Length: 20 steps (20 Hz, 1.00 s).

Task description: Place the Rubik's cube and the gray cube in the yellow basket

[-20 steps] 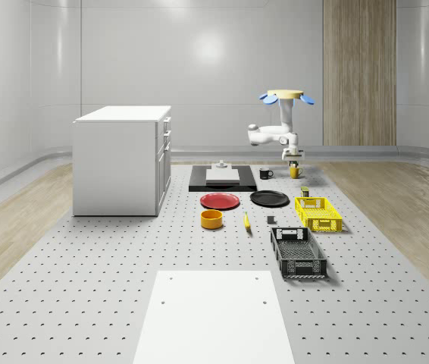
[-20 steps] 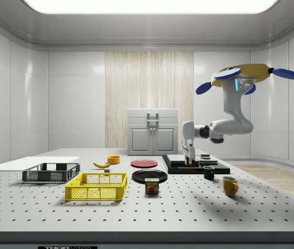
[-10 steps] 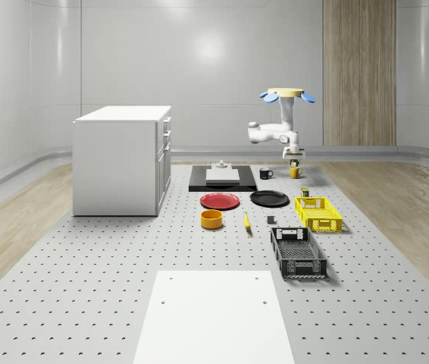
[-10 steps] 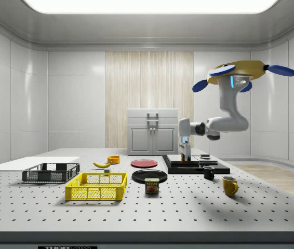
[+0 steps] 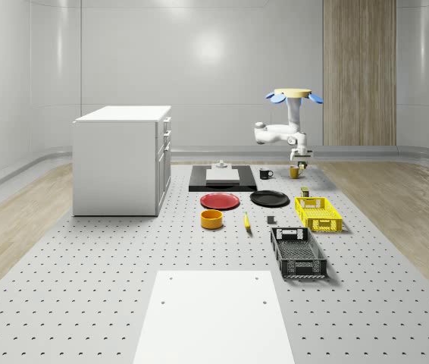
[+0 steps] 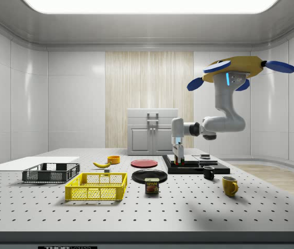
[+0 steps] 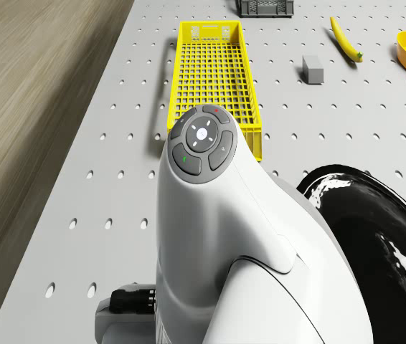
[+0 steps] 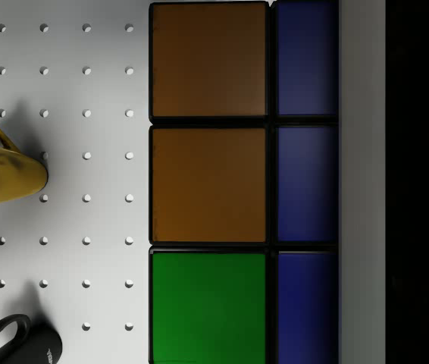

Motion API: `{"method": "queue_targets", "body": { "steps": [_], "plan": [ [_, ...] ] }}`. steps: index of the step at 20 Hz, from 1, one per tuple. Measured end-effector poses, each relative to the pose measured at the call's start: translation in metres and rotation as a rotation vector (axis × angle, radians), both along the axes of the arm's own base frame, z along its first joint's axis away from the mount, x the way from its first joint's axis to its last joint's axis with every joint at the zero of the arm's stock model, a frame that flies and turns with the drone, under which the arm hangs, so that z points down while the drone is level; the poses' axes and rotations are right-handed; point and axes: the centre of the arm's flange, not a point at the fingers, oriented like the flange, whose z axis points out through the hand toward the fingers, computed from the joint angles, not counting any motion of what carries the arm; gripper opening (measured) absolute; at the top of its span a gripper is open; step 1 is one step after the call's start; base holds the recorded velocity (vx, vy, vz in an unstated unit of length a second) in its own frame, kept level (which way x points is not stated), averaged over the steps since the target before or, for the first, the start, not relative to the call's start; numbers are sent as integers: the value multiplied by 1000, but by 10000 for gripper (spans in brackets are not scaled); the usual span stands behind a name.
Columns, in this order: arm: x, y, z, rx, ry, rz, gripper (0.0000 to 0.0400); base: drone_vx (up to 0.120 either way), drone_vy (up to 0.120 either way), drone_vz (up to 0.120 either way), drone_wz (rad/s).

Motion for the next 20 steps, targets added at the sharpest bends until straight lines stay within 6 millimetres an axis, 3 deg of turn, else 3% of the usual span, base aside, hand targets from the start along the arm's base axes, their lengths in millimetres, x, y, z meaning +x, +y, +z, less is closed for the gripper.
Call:
{"method": "queue_targets", "body": {
  "steps": [20],
  "plan": [
    [0,0,0,0,0,0,325,120,0,0,0]
  ]
}}
